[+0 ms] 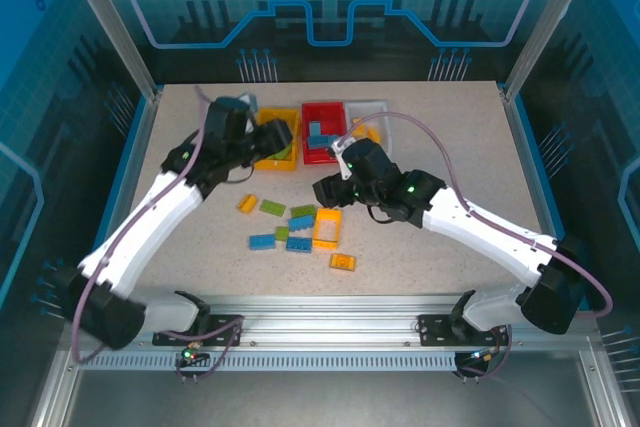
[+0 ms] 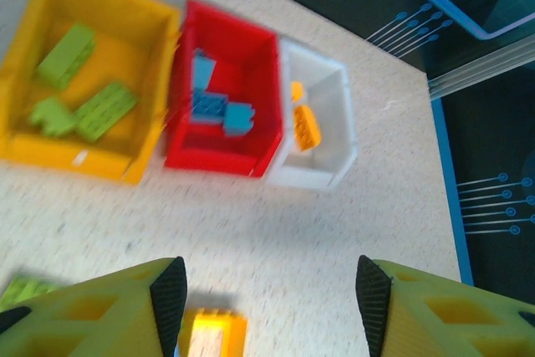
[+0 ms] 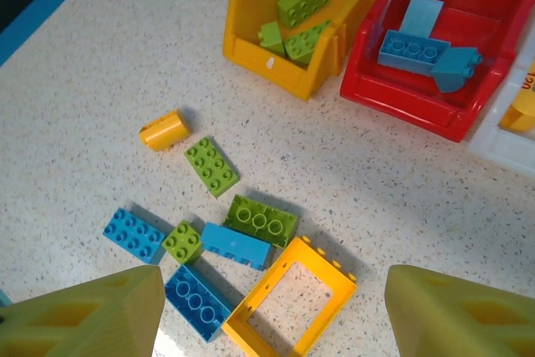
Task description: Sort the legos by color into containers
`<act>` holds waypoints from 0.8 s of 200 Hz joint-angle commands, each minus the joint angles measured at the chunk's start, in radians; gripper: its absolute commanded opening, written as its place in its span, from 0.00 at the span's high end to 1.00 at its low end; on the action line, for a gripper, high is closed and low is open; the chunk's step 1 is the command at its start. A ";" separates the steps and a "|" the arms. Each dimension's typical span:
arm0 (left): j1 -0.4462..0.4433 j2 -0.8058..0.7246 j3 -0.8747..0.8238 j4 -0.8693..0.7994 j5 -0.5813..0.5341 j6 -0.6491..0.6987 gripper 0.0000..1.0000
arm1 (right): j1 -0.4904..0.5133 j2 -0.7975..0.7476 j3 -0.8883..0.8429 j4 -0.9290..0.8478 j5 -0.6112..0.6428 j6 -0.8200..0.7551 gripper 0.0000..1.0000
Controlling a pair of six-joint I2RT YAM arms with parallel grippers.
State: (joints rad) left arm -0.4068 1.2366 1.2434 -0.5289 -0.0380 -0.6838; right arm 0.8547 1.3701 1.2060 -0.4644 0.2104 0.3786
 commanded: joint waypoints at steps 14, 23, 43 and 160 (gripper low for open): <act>-0.003 -0.231 -0.199 -0.184 -0.062 -0.097 0.40 | 0.047 0.029 0.047 -0.040 0.040 -0.049 0.29; -0.003 -0.281 -0.253 -0.207 -0.059 -0.113 0.40 | 0.052 0.037 0.048 -0.047 0.049 -0.048 0.28; -0.001 -0.384 -0.326 -0.284 -0.072 -0.146 0.39 | 0.075 0.089 0.092 -0.094 0.079 -0.052 0.28; -0.002 -0.703 -0.400 -0.472 -0.316 -0.299 0.39 | 0.182 0.750 0.607 -0.103 -0.057 -0.238 0.10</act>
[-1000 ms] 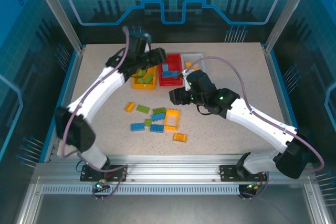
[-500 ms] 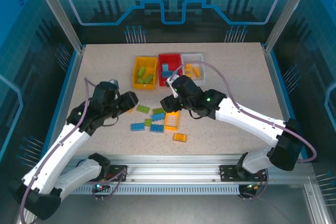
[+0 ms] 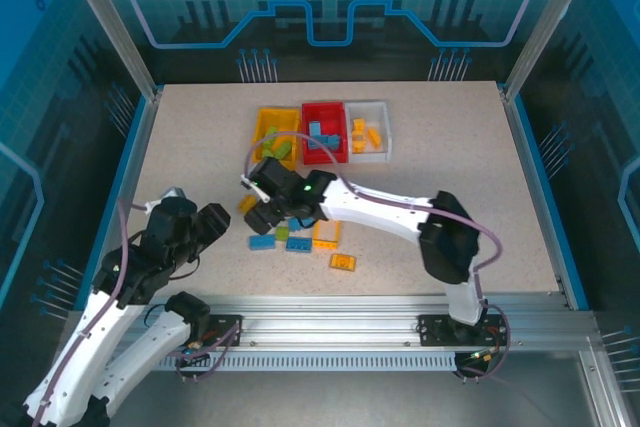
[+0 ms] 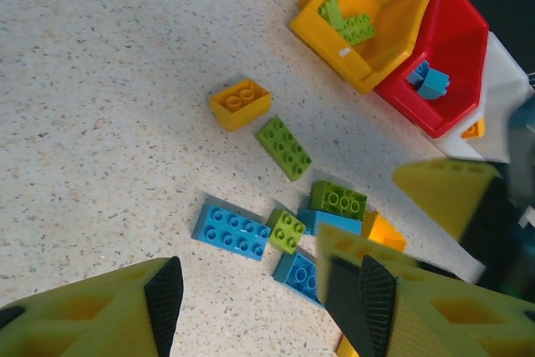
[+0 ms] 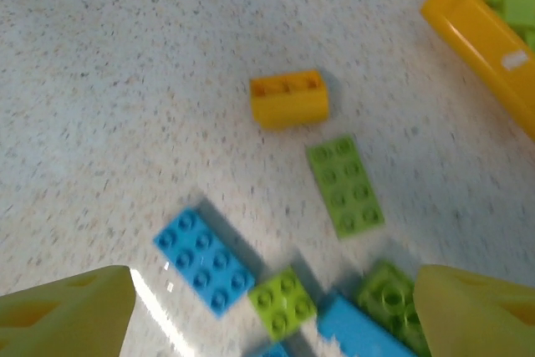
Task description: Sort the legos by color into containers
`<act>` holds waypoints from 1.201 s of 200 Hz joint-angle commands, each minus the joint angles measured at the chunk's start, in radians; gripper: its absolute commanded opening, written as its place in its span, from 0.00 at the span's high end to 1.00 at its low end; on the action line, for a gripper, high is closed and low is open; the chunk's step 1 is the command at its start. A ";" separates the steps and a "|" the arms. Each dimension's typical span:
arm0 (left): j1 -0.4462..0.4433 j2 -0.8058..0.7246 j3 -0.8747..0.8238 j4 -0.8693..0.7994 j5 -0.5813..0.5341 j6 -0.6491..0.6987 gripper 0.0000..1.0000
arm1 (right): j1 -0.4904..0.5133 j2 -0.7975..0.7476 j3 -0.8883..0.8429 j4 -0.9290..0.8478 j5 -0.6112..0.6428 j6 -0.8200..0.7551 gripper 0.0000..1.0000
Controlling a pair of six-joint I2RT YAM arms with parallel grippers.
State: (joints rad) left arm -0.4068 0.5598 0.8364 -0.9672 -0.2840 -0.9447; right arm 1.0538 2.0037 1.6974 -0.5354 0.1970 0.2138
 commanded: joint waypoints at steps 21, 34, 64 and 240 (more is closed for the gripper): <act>-0.003 -0.057 0.037 -0.073 -0.113 -0.041 0.38 | -0.032 0.252 0.268 -0.086 -0.047 -0.102 0.09; -0.003 -0.080 0.048 -0.091 -0.129 -0.042 0.38 | -0.035 0.331 0.371 -0.133 -0.031 -0.116 0.09; -0.003 -0.100 0.056 -0.115 -0.132 -0.051 0.39 | -0.050 0.490 0.545 -0.205 0.011 -0.107 0.09; -0.002 0.039 0.039 0.136 0.133 0.062 0.41 | -0.096 0.201 0.377 -0.082 0.072 -0.007 0.57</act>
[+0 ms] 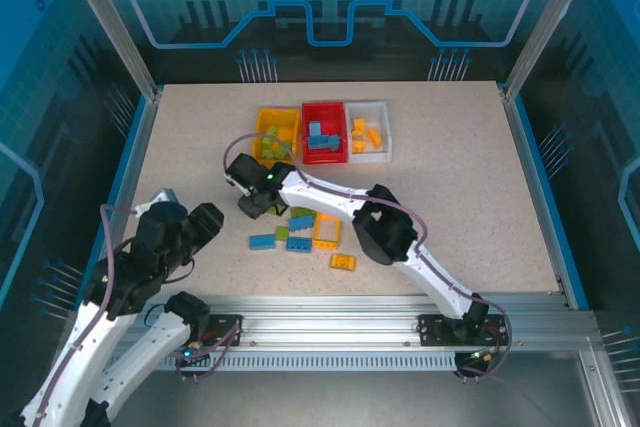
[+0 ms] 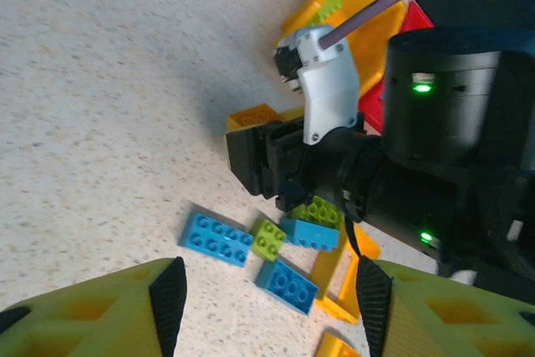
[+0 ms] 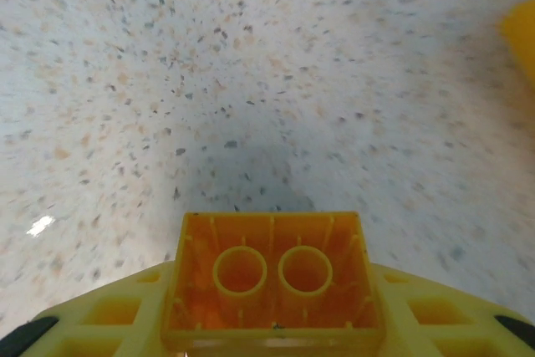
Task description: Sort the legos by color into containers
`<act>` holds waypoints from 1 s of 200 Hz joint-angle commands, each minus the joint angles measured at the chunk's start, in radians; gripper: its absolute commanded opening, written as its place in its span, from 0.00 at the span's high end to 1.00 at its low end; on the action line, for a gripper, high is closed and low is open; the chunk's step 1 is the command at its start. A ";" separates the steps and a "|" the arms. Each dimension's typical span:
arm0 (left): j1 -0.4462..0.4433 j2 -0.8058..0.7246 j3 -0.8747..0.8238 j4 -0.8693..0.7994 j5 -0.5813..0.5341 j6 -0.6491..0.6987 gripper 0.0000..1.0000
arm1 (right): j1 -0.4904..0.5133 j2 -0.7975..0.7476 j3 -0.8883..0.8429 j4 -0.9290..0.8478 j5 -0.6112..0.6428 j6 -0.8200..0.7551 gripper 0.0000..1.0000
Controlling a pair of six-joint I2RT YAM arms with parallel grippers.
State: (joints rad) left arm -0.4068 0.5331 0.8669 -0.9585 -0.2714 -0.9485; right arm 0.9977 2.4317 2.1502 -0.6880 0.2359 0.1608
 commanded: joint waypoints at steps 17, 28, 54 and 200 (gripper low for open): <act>-0.003 0.149 0.020 0.220 0.220 0.090 0.41 | -0.095 -0.337 -0.173 0.073 0.043 0.080 0.58; -0.007 0.210 0.022 0.306 0.299 0.098 0.41 | -0.145 -0.400 -0.238 0.064 0.054 0.112 0.58; -0.089 0.382 0.065 0.471 0.343 0.122 0.40 | -0.284 -0.514 -0.376 0.050 0.082 0.197 0.59; -0.300 0.943 0.337 0.734 0.293 0.220 0.41 | -0.585 -0.125 -0.051 -0.305 0.149 0.528 0.51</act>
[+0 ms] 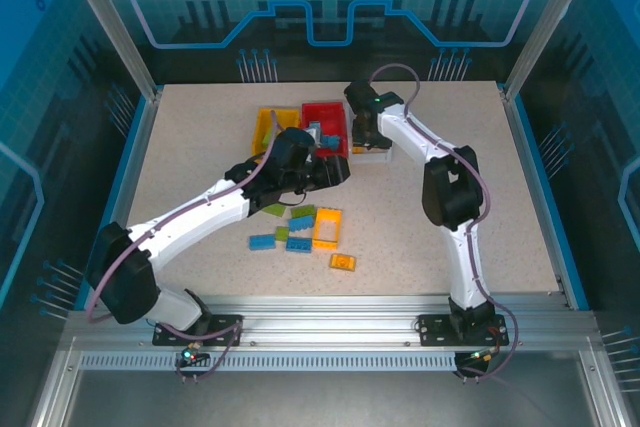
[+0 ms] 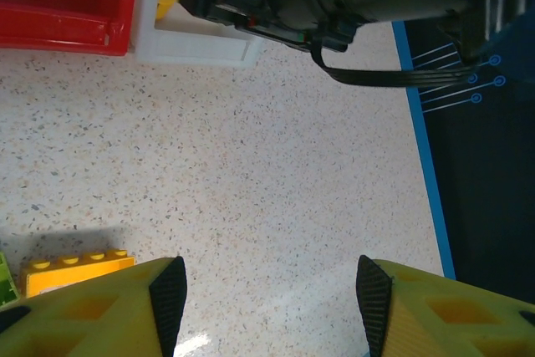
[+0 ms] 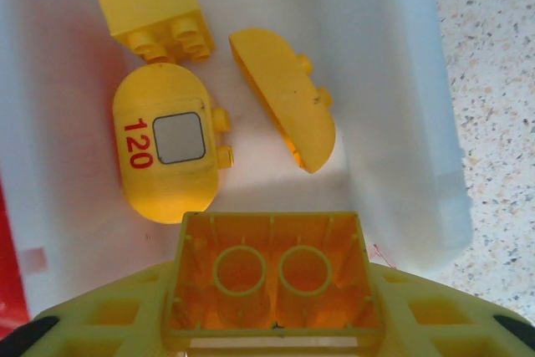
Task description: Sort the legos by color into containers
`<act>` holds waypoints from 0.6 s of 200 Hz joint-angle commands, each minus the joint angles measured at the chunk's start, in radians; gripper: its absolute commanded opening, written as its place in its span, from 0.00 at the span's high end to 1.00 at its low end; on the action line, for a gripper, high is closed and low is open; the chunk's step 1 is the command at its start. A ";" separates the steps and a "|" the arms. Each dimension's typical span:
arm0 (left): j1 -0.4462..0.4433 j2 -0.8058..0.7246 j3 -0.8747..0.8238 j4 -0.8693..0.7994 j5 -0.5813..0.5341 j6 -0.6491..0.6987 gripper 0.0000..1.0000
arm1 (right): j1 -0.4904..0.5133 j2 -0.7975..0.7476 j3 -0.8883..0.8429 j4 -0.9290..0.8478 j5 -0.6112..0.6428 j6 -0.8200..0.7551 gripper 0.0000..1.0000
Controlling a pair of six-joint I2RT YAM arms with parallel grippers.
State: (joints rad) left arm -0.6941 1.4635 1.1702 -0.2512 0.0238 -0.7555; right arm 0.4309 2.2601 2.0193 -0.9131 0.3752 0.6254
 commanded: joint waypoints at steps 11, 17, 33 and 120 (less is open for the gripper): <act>-0.015 0.014 0.031 0.023 -0.005 0.028 0.40 | -0.024 0.061 0.099 -0.095 0.008 0.075 0.49; -0.017 0.014 0.029 0.023 -0.006 0.027 0.40 | -0.027 0.061 0.103 -0.095 0.004 0.077 0.46; -0.019 0.011 0.025 0.020 -0.008 0.028 0.40 | -0.029 0.087 0.111 -0.093 -0.005 0.082 0.40; -0.031 -0.068 0.006 0.008 -0.099 0.045 0.40 | 0.016 -0.088 0.054 -0.037 0.019 0.078 0.37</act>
State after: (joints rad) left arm -0.7105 1.4673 1.1702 -0.2489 -0.0032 -0.7486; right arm 0.4232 2.2967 2.0922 -0.9646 0.3756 0.6888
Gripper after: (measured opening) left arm 0.596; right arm 0.636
